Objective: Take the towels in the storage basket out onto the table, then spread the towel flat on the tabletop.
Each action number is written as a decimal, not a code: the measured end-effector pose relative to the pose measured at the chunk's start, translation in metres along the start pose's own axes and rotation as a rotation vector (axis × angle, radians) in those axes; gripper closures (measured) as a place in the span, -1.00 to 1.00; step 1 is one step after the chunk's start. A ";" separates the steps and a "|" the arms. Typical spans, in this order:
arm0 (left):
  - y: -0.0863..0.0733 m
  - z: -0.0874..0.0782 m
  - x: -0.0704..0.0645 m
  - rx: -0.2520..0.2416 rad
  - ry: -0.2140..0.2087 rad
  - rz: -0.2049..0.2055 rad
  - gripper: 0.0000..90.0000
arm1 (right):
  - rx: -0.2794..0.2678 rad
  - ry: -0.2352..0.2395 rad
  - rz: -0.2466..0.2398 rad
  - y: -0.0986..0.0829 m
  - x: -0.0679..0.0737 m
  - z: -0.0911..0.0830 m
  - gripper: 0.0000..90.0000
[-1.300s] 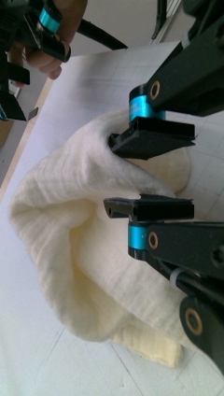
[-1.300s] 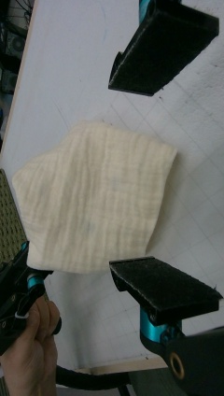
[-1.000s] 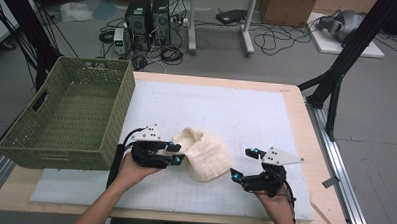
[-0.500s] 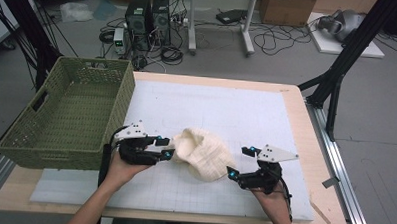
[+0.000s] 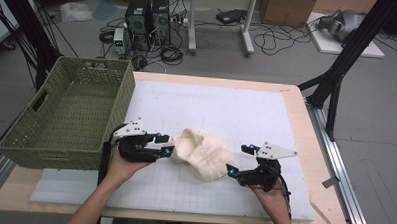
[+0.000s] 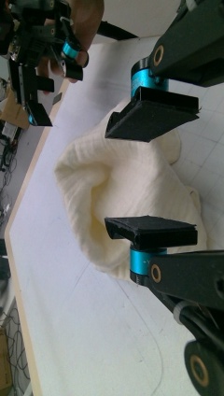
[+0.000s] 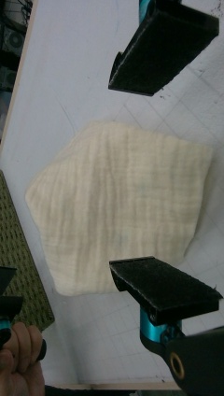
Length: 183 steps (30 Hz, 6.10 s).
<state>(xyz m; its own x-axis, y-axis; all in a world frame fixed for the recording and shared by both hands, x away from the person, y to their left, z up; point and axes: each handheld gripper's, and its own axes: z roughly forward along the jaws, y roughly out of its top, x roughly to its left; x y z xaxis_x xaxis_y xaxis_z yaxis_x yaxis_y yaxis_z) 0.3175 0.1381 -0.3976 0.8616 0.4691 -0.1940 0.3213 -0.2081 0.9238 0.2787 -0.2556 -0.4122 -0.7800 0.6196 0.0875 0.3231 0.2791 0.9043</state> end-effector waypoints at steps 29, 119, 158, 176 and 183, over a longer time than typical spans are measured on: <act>-0.021 0.038 0.018 0.174 0.085 -0.020 0.06 | 0.146 0.028 -0.009 0.000 -0.011 0.029 -0.28; -0.027 0.004 -0.045 0.237 0.005 0.068 0.98 | 0.223 0.141 -0.067 -0.018 -0.023 -0.013 0.85; -0.045 -0.025 -0.063 0.256 0.035 0.029 0.99 | 0.291 0.145 -0.056 -0.010 -0.022 0.013 0.92; -0.027 -0.007 -0.042 0.136 0.096 0.049 0.60 | 0.213 0.107 0.014 -0.010 -0.031 -0.003 0.53; -0.026 0.022 -0.020 0.147 0.106 0.022 0.46 | 0.254 0.087 0.021 -0.020 -0.033 -0.003 0.45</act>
<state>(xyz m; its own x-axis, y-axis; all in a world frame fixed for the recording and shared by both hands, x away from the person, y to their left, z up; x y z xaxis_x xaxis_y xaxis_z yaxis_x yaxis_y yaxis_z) 0.3006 0.1155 -0.4251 0.8251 0.5495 -0.1312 0.3637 -0.3390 0.8677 0.2962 -0.2840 -0.4321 -0.8115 0.5646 0.1504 0.4548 0.4487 0.7693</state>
